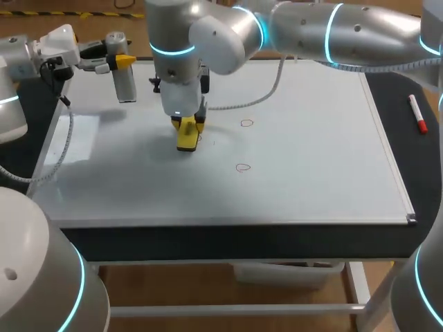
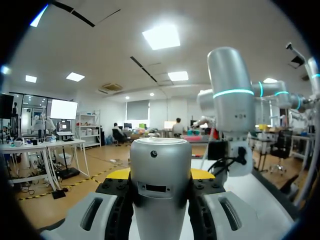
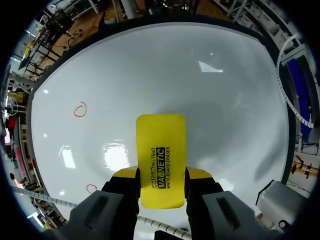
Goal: Pick up the inspection probe, press it on each red-marked spot on the whiteboard one by one, put down the probe, pick up the eraser, and wipe off all the red marks.
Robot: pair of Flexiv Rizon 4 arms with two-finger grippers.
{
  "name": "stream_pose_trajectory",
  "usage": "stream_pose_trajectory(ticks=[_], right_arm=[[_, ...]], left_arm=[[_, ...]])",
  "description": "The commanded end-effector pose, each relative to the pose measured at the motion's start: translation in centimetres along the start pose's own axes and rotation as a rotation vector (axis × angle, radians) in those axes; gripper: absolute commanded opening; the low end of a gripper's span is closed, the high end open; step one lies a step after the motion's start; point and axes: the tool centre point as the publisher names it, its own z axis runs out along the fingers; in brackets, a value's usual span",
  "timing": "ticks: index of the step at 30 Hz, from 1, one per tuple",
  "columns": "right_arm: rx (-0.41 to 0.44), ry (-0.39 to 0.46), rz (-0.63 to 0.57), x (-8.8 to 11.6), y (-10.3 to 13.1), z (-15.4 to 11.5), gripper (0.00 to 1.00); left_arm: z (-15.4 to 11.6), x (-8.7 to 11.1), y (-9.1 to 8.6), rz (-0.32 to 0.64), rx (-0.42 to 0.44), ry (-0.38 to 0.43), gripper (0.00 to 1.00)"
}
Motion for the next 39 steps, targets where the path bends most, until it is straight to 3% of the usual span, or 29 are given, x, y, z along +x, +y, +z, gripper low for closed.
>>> stream_pose_trajectory(ticks=[1,22,39], right_arm=[[0.004,-0.007,-0.009,-0.2,-0.2,0.2,0.0],[-0.027,-0.005,-0.023,0.2,-0.7,1.4,0.0],[-0.027,0.002,0.038,2.7,-1.3,2.0,0.0]], left_arm=[[0.0,0.1,-0.1,0.001,-0.001,-0.003,0.0],[0.0,0.1,-0.1,0.001,-0.001,-0.003,0.0],[0.0,0.1,-0.1,0.001,-0.001,-0.003,0.0]])
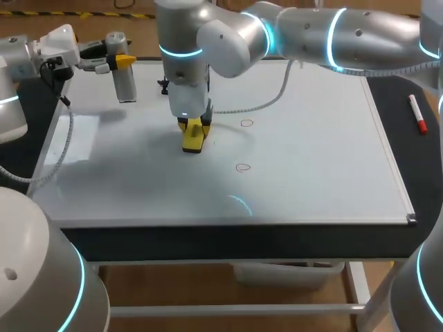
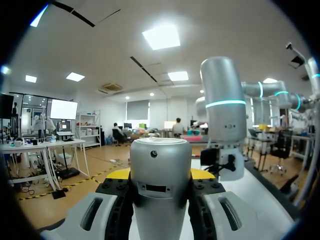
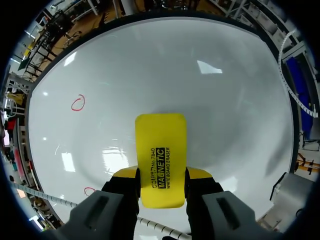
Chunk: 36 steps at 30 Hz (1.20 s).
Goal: Pick up the inspection probe, press it on each red-marked spot on the whiteboard one by one, put down the probe, pick up the eraser, and wipe off all the red marks.
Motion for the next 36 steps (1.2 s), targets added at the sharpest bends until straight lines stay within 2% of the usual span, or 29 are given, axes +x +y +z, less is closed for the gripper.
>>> stream_pose_trajectory(ticks=[1,10,21,25,30,36], right_arm=[[0.004,-0.001,0.013,1.3,-0.2,0.1,0.0],[0.004,0.006,0.068,3.5,-1.0,0.3,0.0],[0.01,0.008,0.097,4.5,-1.5,-0.1,0.0],[-0.021,0.025,0.098,4.6,-1.7,-1.4,0.0],[-0.018,-0.001,0.101,4.9,-2.5,-3.6,0.0],[-0.001,-0.01,0.15,6.2,-4.2,-4.5,0.0]], left_arm=[[0.0,0.1,-0.1,0.001,-0.001,-0.003,0.0],[0.0,0.1,-0.1,0.001,-0.001,-0.003,0.0],[0.0,0.1,-0.1,0.001,-0.001,-0.003,0.0],[0.0,0.1,-0.1,0.001,-0.001,-0.003,0.0],[0.0,0.1,-0.1,0.001,-0.001,-0.003,0.0],[0.0,0.1,-0.1,0.001,-0.001,-0.003,0.0]])
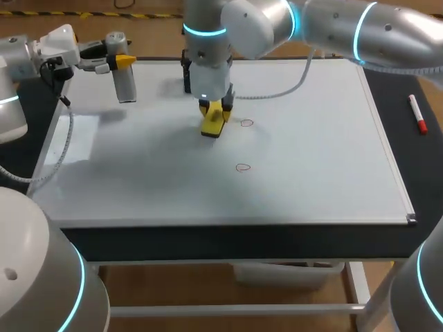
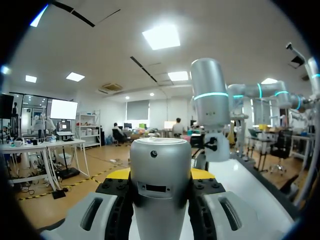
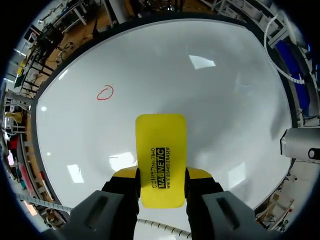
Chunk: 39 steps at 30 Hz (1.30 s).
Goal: Pick up the inspection probe, press it on each red-marked spot on the whiteboard one by one, put down the probe, pick up the eraser, and wipe off all the red marks.
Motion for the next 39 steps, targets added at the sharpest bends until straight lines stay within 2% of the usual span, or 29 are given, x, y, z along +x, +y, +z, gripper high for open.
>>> stream_pose_trajectory(ticks=[1,11,23,32,39], right_arm=[[0.006,-0.007,0.026,1.4,-1.0,-1.0,0.0],[0.02,-0.01,0.191,5.6,-4.9,-1.1,0.0],[0.0,-0.023,0.468,13.7,-10.0,-0.7,0.0],[-0.008,-0.031,0.652,19.6,-12.2,-0.3,0.0],[-0.016,-0.02,0.743,22.8,-13.2,0.1,0.0]], left_arm=[[0.0,0.1,-0.1,0.001,-0.001,-0.003,0.0],[0.0,0.1,-0.1,0.001,-0.001,-0.003,0.0],[0.0,0.1,-0.1,0.001,-0.001,-0.003,0.0],[0.0,0.1,-0.1,0.001,-0.001,-0.003,0.0],[0.0,0.1,-0.1,0.001,-0.001,-0.003,0.0]])
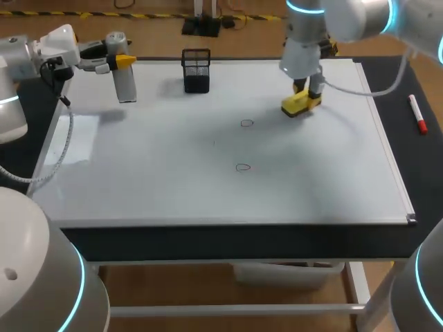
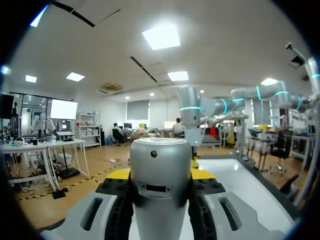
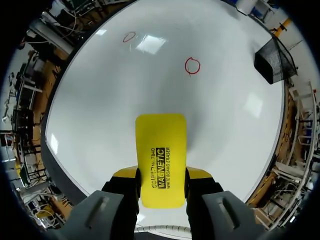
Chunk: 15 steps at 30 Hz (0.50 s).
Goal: Pick up the inspection probe, press it on each red-marked spot on the whiteboard one by one, put down the probe, pick up the eraser, and wipe off all the red marks.
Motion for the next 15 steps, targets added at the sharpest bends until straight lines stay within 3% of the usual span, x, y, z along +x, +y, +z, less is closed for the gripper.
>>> stream_pose_trajectory(ticks=[1,15], right_arm=[[-0.008,-0.013,0.023,1.2,-1.5,-0.1,0.0],[-0.029,-0.014,0.105,2.6,-3.9,0.1,0.0]], left_arm=[[0.0,0.1,-0.1,0.001,-0.001,-0.003,0.0],[0.0,0.1,-0.1,0.001,-0.001,-0.003,0.0]])
